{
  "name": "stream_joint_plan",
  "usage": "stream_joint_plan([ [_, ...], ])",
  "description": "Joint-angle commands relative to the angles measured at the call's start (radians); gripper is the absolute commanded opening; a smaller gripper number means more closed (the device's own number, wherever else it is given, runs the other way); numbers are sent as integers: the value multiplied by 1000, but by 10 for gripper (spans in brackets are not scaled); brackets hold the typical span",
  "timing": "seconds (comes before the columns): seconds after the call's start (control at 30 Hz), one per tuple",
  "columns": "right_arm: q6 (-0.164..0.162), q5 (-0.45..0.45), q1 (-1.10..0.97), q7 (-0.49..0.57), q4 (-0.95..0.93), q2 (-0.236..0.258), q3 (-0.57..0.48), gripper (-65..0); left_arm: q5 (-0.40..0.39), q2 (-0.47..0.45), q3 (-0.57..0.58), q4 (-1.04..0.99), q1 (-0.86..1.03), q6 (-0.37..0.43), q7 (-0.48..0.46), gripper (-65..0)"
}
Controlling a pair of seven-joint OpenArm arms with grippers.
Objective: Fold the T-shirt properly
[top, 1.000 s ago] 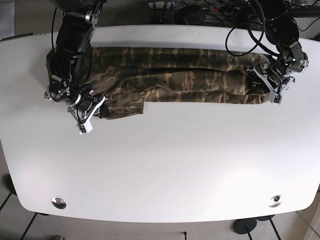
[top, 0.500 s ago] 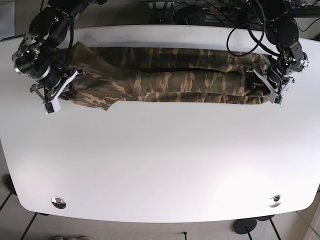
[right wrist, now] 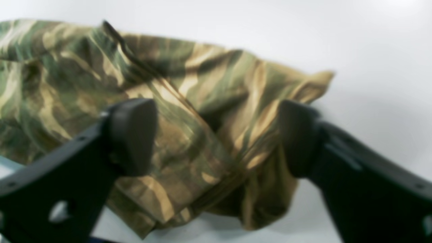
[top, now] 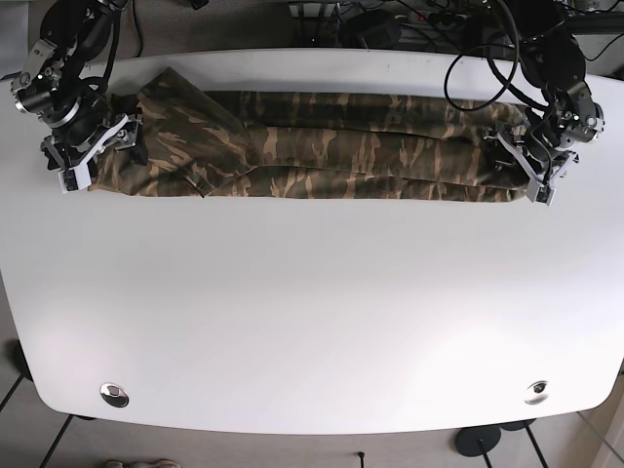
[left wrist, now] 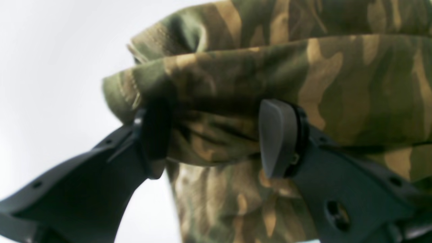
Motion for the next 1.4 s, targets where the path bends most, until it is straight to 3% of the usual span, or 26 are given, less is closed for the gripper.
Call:
stream_joint_plan([
  [0.03,1,21,-13,23,65,12,-24,-76,-17,-14,-6,97,-9,0,-25,-274],
  [0.17,1,72,-53,23,62,-30,-128,-155,-16,28,-5,174,-2,0,-24,-274],
  [0.27,1,67,-76,28,-21,-42,-177,-420,-10,75,31,195,71,0,-24,-274],
  [0.33,1,15,-71,33,-75,-45,-177,-553,-10,86,32,191,98,0,-25,-274],
  [0.37,1,-25,-56,45,-104,-44,-177,-590,-8,88,32,185,107,1,-27,-274],
  [0.5,1,-194,16,172,-259,-41,-179,-564,-11,78,31,68,101,3,-28,-274],
  [0.67,1,-329,196,293,-515,-15,-179,-563,-10,42,31,-85,-25,3,-28,-274],
  [0.8,1,-360,332,346,-687,27,-179,-563,-17,26,34,-130,-117,0,-27,-274],
  [0.9,1,-363,351,346,-694,33,-179,-563,-17,29,29,-29,-120,0,-25,-282],
  [0.97,1,-360,351,346,-662,42,-185,-563,-60,29,17,47,-117,-1,-25,-350],
  [1.03,1,-357,344,346,-636,42,-222,-566,-140,29,-51,57,-110,-1,-24,-369],
  [1.1,1,-355,343,346,-627,39,-240,-568,-218,29,-120,56,-98,-1,-24,-331],
  [1.13,1,-355,343,346,-628,38,-240,-569,-254,29,-146,47,-95,-1,-19,-264],
  [1.2,1,-355,341,346,-630,38,-242,-569,-287,29,-181,-1,-101,-1,27,-194],
  [1.4,1,-355,341,346,-630,36,-245,-569,-364,23,-253,-199,-137,-1,68,-187],
])
